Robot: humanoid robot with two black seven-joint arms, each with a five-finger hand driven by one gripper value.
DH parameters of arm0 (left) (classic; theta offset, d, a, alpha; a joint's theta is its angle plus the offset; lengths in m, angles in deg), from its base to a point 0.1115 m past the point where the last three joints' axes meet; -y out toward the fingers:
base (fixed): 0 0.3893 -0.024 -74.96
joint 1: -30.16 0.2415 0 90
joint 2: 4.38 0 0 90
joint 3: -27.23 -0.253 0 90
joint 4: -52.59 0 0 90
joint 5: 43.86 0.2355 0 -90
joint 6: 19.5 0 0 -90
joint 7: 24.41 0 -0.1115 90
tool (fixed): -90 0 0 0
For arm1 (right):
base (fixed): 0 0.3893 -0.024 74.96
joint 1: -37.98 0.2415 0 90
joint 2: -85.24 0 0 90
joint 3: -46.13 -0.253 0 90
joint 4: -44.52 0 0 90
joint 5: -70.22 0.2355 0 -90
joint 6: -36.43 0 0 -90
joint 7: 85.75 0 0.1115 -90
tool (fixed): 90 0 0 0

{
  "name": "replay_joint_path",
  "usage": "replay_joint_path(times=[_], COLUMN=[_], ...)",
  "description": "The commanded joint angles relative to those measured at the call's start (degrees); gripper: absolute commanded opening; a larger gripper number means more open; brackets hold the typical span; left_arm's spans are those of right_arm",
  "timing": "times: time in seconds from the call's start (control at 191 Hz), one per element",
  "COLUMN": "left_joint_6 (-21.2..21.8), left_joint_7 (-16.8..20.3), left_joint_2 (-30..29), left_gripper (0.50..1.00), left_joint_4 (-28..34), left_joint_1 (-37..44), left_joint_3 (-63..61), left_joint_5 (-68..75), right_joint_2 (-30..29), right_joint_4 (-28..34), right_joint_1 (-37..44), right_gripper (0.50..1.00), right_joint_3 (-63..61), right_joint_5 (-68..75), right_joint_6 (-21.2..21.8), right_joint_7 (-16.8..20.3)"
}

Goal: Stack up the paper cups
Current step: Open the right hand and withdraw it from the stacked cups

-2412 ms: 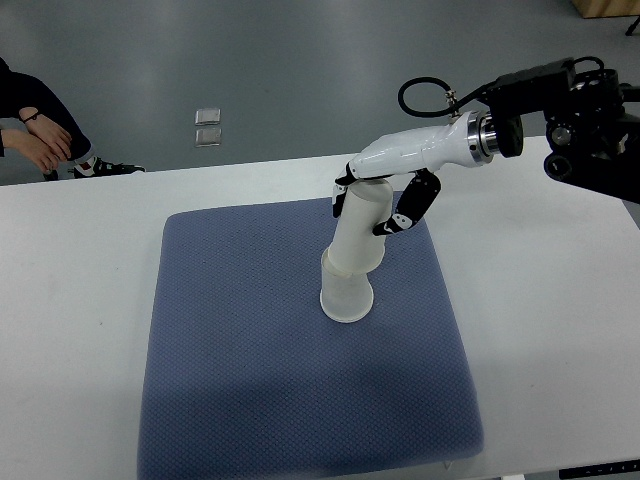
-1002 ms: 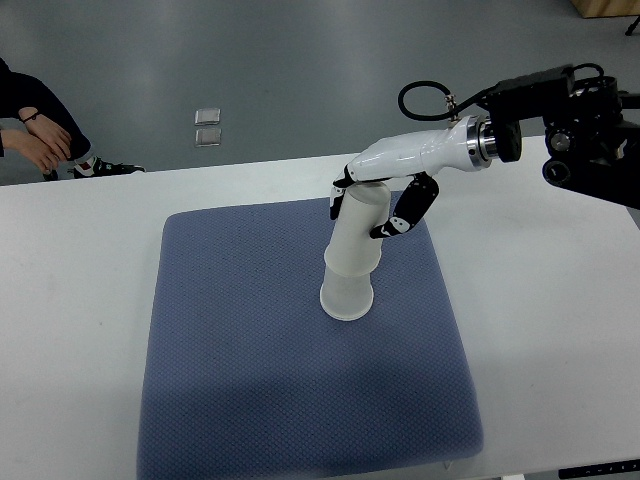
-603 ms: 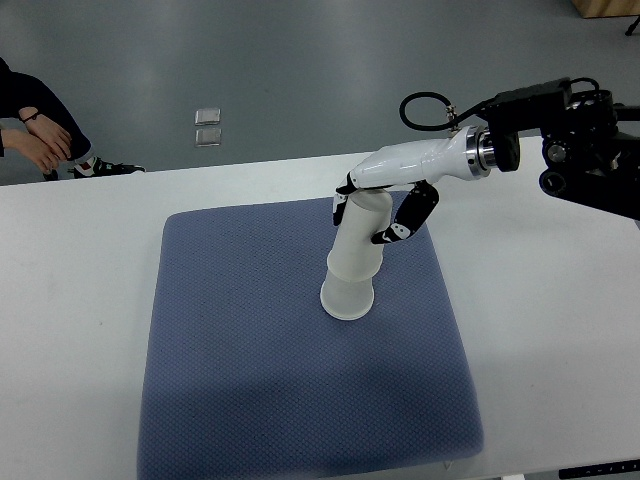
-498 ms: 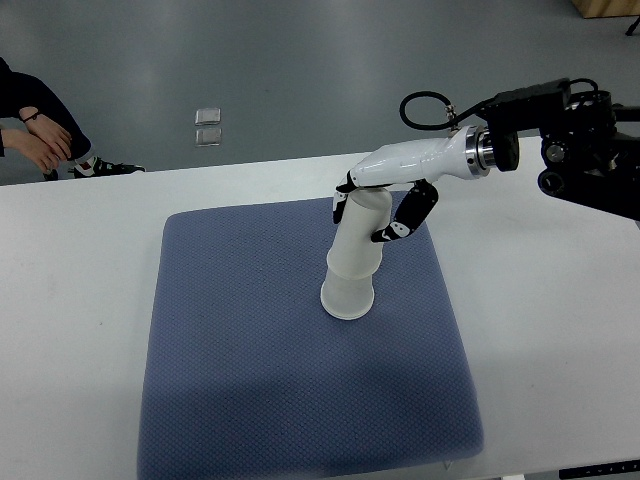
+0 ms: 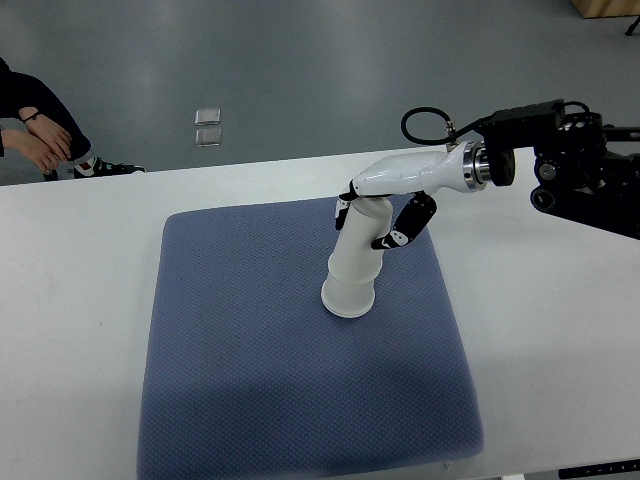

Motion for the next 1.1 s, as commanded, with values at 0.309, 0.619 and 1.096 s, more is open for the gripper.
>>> replay_joint_path(times=[0.309,0.619,1.096], left_joint_6=[0.0,0.0,0.0], left_joint_7=[0.0,0.0,0.0], left_joint_2=[0.0,0.0,0.0], left_gripper=[1.0,1.0,1.0], left_joint_4=[0.0,0.0,0.0], left_joint_1=[0.0,0.0,0.0], left_joint_3=[0.0,0.0,0.0], left_joint_5=[0.0,0.0,0.0], right_joint_2=[-0.5,-0.9,-2.2], right_joint_4=[0.1,0.1,-10.6], right_joint_1=[-1.0,-1.3,-5.3], right_gripper=[0.854,0.856,0.862], right_joint_3=[-1.1,-1.2,-6.7], right_joint_5=[1.0,1.0,2.5], right_joint_6=[-0.9,-0.9,-2.1], right_joint_7=[-0.1,-0.1,1.2])
